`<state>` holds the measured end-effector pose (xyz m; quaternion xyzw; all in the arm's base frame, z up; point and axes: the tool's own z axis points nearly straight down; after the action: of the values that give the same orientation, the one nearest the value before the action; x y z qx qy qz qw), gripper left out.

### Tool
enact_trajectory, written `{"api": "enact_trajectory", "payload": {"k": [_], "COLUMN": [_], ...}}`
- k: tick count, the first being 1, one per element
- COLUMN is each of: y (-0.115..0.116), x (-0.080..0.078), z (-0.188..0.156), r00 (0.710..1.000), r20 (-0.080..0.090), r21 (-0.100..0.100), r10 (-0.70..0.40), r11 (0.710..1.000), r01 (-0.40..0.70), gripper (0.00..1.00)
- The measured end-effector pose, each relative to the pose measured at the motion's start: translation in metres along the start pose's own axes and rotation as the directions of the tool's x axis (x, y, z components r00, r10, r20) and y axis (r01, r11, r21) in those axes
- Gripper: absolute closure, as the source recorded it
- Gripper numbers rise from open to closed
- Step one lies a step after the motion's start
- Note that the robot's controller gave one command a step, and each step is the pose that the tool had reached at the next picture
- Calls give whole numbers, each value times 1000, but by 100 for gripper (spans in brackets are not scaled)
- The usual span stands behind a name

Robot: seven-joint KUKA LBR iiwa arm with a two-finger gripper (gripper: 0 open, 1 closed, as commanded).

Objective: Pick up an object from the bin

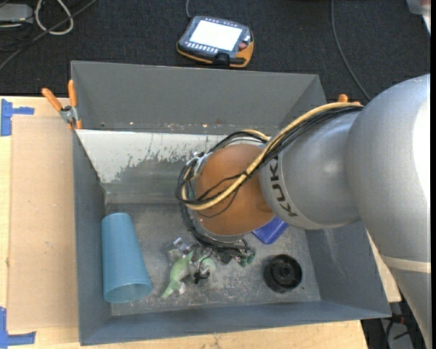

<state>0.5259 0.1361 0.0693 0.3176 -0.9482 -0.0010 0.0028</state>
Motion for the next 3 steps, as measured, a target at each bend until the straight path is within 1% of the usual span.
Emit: {"api": "enact_trajectory", "payload": {"k": [1,2,3], "y": [0,1,2], "x": [0,1,2], "z": [0,-10,-42], "r00": [1000,1000,1000], "r20": [0,-4,-5], "r21": [0,-2,-3], "r10": [1,2,5], "r11": [1000,1000,1000], "r01": [-1,-2,-5], "gripper": [100,100,100]}}
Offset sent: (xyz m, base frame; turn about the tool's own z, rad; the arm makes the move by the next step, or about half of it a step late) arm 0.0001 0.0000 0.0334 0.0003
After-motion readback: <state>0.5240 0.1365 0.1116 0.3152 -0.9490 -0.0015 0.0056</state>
